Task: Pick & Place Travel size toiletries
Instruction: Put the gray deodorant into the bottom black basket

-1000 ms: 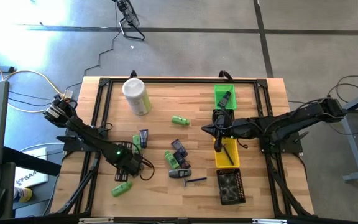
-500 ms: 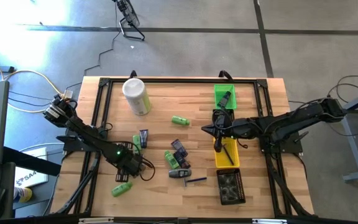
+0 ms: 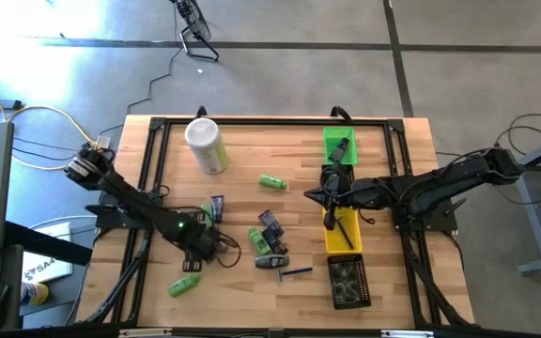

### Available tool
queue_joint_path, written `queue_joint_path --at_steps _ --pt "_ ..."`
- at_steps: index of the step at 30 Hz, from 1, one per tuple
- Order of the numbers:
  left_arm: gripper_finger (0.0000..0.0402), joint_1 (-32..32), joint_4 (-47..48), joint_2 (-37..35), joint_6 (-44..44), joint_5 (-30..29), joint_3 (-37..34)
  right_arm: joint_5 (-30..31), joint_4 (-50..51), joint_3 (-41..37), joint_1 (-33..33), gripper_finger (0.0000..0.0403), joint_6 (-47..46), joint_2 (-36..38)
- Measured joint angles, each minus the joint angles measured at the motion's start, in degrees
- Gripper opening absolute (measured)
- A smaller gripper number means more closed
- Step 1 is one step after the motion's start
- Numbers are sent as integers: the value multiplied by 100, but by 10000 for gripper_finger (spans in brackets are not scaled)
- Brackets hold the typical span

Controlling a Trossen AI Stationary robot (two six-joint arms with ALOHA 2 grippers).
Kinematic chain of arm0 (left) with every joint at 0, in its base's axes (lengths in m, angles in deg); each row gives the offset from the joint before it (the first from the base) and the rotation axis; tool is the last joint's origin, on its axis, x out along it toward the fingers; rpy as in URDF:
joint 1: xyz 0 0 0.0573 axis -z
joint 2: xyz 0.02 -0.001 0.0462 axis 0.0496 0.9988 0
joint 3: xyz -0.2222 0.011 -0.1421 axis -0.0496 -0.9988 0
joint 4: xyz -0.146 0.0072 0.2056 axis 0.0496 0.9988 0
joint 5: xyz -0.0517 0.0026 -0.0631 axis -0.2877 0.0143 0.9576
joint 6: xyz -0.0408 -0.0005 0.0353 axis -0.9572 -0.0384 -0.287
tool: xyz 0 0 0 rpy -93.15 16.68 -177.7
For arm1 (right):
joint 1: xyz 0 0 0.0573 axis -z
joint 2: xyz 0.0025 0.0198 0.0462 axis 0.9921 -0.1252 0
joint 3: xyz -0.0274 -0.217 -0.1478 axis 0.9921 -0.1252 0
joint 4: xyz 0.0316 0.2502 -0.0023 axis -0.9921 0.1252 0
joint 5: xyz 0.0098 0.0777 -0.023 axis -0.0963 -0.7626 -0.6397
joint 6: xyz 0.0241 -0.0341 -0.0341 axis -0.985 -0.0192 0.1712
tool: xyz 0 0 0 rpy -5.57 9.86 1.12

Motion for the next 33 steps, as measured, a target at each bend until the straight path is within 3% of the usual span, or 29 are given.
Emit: queue_joint_path --at_steps 6,12,21,28,33 --pt "206 -472 186 -16 345 -57 433 0 -40 0 0 5 445 0" --pt "205 -946 477 -16 961 -472 1065 -6 -65 0 10 5 906 70" --pt "205 -1983 574 -16 2187 -836 2411 -343 329 0 221 5 926 804" --pt "205 -2826 -144 -16 2994 -918 3462 -819 1227 -2 225 5 913 1883" --pt "204 -3202 -1220 -16 3300 -916 3775 -1415 1845 -2 225 5 876 2530"
